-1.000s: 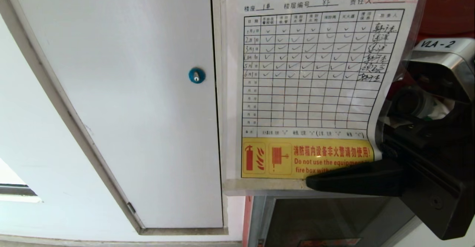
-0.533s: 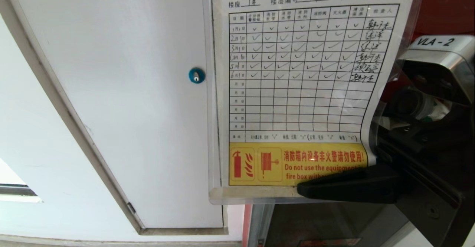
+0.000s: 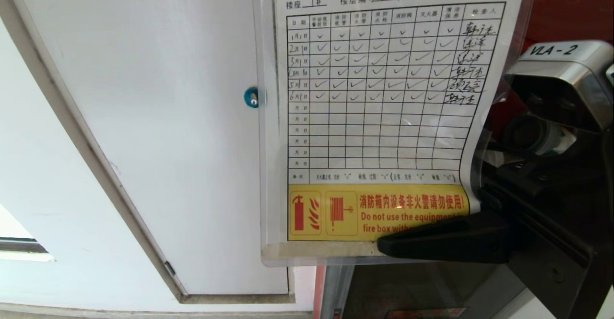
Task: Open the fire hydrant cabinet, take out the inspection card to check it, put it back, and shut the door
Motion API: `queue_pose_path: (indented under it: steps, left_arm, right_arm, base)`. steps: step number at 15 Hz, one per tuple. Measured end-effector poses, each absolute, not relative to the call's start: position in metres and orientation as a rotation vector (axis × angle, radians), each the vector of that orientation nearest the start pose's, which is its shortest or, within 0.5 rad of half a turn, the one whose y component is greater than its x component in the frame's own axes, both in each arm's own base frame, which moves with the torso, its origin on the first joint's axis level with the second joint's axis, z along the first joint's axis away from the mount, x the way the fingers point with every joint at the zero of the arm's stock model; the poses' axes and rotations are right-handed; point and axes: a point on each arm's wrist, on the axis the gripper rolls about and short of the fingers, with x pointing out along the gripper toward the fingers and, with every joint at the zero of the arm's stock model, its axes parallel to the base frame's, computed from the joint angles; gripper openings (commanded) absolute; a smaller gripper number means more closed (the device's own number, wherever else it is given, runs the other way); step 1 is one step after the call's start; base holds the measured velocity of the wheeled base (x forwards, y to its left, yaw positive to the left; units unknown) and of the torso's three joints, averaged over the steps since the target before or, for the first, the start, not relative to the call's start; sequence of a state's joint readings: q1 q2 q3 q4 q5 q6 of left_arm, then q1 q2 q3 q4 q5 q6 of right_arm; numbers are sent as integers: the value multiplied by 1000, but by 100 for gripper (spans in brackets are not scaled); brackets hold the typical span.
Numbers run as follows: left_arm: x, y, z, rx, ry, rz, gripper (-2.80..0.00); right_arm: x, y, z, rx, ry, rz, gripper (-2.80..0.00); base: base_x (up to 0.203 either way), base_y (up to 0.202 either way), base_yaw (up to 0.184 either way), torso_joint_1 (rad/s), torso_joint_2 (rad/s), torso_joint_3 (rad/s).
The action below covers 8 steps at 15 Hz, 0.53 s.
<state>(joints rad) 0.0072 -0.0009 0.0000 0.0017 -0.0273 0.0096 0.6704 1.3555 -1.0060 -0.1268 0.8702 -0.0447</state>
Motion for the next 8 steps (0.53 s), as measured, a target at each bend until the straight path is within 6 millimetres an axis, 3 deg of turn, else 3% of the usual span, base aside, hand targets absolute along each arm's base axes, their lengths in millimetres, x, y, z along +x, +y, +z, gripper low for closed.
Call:
queue_pose_path:
  steps: [8]
  left_arm:
    - [-23, -1, 75, 10, 1, -20, -280]
  right_arm:
    - [159, 148, 265, -5, 275, 1536, -280]
  base:
    - [0, 0, 0, 0, 0, 0]
